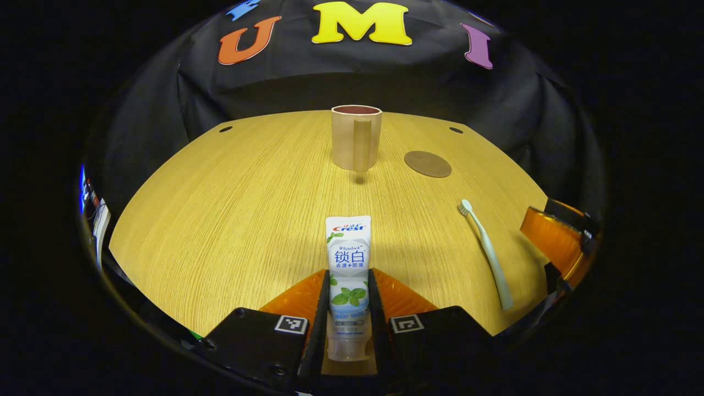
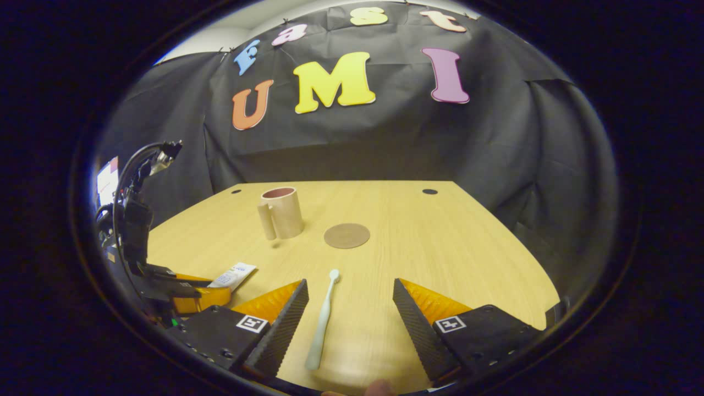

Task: Put the toothbrush and toothpaste on the desktop into the cup, then pick up the cup and place it on the coaster on the desktop.

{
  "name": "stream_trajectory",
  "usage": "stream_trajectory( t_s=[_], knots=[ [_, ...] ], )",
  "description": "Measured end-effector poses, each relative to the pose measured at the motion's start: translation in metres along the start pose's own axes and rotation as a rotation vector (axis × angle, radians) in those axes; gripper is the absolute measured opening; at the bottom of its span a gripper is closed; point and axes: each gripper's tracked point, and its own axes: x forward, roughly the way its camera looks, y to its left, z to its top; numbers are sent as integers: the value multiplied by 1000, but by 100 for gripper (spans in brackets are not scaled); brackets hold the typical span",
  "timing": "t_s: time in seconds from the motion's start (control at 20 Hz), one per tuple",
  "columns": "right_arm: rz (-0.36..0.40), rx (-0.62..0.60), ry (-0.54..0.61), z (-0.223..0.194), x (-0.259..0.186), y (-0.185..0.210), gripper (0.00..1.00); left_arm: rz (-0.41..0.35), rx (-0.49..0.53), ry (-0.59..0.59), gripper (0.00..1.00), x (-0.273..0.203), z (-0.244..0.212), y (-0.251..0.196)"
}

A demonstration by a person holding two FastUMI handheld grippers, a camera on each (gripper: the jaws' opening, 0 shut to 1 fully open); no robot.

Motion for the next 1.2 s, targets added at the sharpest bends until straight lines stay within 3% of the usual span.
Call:
stream_trajectory(
  t_s=[0.15,0.2,0.25,0.6,0.75,0.8,0.95,1.05,1.2],
  knots=[
    [8,-26,39,-7,11,10,94,6,13,-24,40,-6,5,2],
    [5,-36,54,-11,16,13,94,6,12,-36,45,-9,6,2],
    [3,-45,70,-14,21,16,94,2,8,-46,40,-11,7,3],
    [-44,-43,157,-31,51,23,94,3,-1,-127,40,-30,30,14],
    [-57,-2,212,-41,58,25,73,2,-8,-160,36,-33,39,16],
    [-76,9,204,-38,60,22,69,-2,-11,-167,40,-32,40,15],
    [-82,48,221,-37,62,19,25,-33,-39,-179,40,-36,46,8],
    [-64,54,223,-38,61,19,4,-55,-56,-186,40,-39,50,5],
    [-27,96,219,-37,60,21,0,-47,-52,-225,40,-41,74,5]
  ],
)
